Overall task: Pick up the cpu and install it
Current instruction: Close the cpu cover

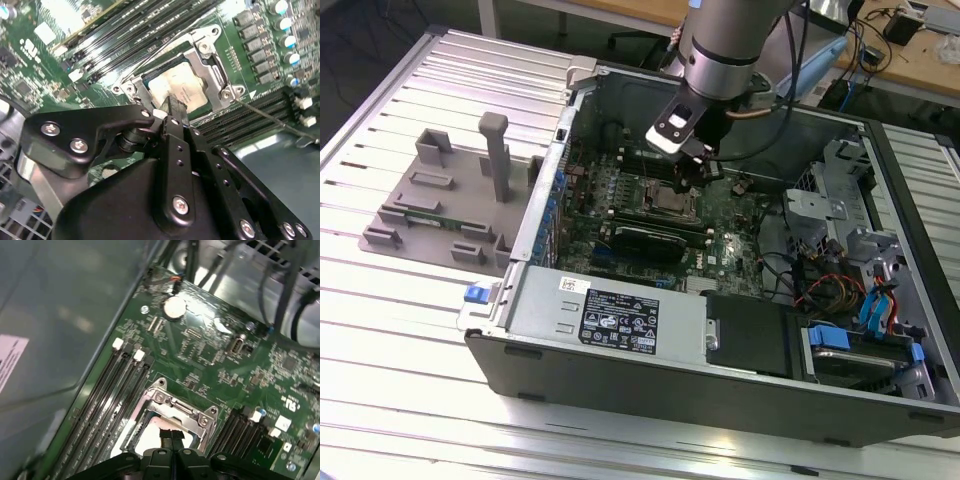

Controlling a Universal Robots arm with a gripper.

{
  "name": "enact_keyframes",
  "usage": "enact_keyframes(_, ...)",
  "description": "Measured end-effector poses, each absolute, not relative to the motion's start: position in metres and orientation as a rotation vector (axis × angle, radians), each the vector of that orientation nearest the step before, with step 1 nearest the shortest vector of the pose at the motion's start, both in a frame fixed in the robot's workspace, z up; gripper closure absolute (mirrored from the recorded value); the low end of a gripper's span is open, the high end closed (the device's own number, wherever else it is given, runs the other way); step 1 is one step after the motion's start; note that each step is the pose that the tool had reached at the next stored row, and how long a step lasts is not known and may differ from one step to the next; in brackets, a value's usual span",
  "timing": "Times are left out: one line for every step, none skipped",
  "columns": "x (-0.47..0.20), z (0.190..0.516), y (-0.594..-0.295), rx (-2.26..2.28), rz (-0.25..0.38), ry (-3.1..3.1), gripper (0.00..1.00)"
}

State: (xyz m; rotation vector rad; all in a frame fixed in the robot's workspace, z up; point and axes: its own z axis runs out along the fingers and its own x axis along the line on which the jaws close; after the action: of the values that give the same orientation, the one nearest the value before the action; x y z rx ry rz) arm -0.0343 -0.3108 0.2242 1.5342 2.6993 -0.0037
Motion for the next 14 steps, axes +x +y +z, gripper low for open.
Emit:
enact_keyframes(-0.0343,0.224,-0.3108,1.497,-0.005,2.72,0.89)
enact_keyframes(-0.0343,0.2239,-0.3108,1.472,-0.007,2.733,0.89)
enact_keyframes(-0.0343,0.2236,-0.3108,1.413,-0.009,2.764,0.89)
enact_keyframes(-0.0343,0.2233,-0.3108,1.367,-0.011,2.786,0.89)
enact_keyframes(-0.0343,0.2232,-0.3108,1.329,-0.013,2.804,0.89)
enact_keyframes(-0.0343,0.223,-0.3108,1.3,-0.014,2.818,0.89)
enact_keyframes(-0.0343,0.2229,-0.3108,1.267,-0.016,2.832,0.89)
enact_keyframes(-0.0343,0.2227,-0.3108,1.24,-0.017,2.844,0.89)
enact_keyframes(-0.0343,0.2225,-0.3108,1.205,-0.018,2.859,0.89)
enact_keyframes(-0.0343,0.2224,-0.3108,1.179,-0.019,2.87,0.89)
enact_keyframes(-0.0343,0.2221,-0.3108,1.123,-0.021,2.891,0.89)
enact_keyframes(-0.0343,0.2219,-0.3108,1.081,-0.023,2.907,0.89)
enact_keyframes(-0.0343,0.2216,-0.3108,1.012,-0.026,2.931,0.89)
enact_keyframes(-0.0343,0.2213,-0.3108,0.944,-0.028,2.954,0.89)
